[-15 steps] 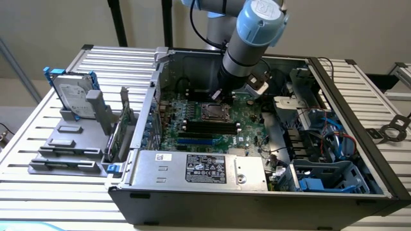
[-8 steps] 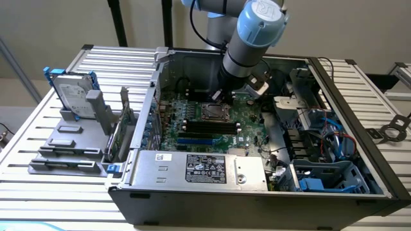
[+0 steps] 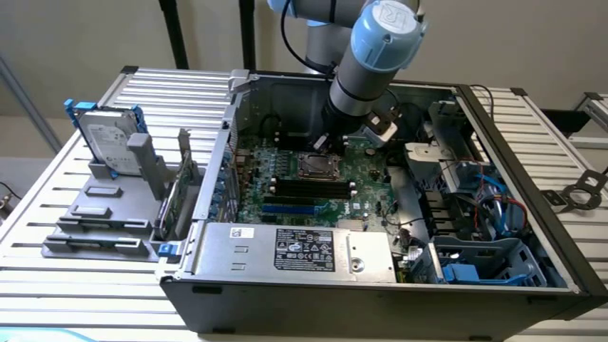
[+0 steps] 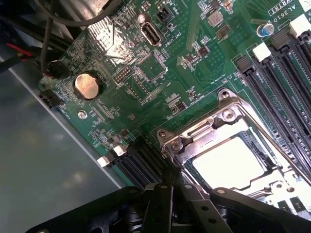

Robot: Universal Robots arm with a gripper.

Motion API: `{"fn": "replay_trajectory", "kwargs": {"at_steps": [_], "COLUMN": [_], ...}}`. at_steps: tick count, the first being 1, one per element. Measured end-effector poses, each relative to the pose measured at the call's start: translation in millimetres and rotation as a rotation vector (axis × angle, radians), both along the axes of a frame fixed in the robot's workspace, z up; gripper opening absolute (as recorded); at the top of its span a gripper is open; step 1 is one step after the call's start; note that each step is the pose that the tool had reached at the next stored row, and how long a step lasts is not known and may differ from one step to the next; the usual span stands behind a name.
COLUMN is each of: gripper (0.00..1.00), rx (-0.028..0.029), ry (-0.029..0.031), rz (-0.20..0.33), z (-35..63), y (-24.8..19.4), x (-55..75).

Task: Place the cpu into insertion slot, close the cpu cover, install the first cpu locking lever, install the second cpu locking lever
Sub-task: 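Install the first cpu locking lever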

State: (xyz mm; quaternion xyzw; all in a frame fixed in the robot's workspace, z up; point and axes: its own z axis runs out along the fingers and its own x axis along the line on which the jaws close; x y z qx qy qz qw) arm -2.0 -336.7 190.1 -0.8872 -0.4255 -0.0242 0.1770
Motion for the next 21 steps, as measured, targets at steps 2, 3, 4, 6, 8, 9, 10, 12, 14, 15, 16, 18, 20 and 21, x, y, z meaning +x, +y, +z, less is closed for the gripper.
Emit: {"fn": "replay_trajectory", "kwargs": {"at_steps": [2,3,4,6,8,9,10,12,14,15,16,18,20,21], "gripper": [0.11,0.11,0.11,0.11,0.11,0.11,0.11,0.11,0.11,0.11,0.11,0.11,0.11,0.11], "rx": [0.0031,0.006,0.0098,0.0153,0.0189,0.0197,0.02,0.0201,0.02,0.0199,0.0201,0.0199,0.0199,0.02], "ry": [0.0,-0.0001,-0.0001,-0.0002,-0.0003,-0.0003,-0.0002,0.001,0.0034,0.0047,0.0059,0.0085,0.0104,0.011], "rz": [0.004,0.006,0.009,0.012,0.014,0.015,0.015,0.015,0.015,0.015,0.015,0.015,0.015,0.015], "z": [-0.1,-0.1,-0.2,-0.1,-0.1,0.0,0.7,4.3,9.4,11.8,13.7,17.4,21.2,23.1], "y": [0.1,0.1,0.1,0.1,0.1,0.0,-0.3,-1.3,-3.0,-4.5,-6.0,-9.6,-13.6,-15.9], "x": [0.3,0.5,0.6,0.9,1.1,1.2,1.2,1.3,1.2,1.2,1.2,1.2,1.2,1.2]}}
